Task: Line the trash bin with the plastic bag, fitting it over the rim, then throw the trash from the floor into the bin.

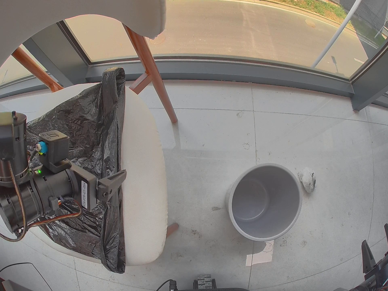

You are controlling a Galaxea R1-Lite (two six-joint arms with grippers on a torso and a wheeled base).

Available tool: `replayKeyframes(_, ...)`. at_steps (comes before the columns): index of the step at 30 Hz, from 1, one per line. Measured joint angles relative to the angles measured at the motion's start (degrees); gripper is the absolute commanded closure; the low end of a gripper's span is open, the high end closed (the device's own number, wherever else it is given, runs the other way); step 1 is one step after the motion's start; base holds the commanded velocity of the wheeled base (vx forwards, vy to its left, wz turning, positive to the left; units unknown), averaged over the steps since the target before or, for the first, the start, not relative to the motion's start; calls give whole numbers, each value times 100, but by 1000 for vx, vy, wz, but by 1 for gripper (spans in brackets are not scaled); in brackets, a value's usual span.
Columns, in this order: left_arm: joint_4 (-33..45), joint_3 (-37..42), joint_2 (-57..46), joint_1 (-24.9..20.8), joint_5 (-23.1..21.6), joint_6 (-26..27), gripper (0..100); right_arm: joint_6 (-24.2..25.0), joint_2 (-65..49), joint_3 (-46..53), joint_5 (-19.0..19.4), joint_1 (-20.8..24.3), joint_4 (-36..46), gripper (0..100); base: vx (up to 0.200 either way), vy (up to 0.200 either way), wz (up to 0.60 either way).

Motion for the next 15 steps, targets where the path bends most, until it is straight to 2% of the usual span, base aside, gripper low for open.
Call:
replayKeyframes(8,13,-190,158,-218,584,-67,0,-1,0,0,-1,2,2,0,0,0,0)
replayKeyframes(15,9,-234,382,-389,677,-217,0,-6,0,0,-4,2,2,0,0,0,0)
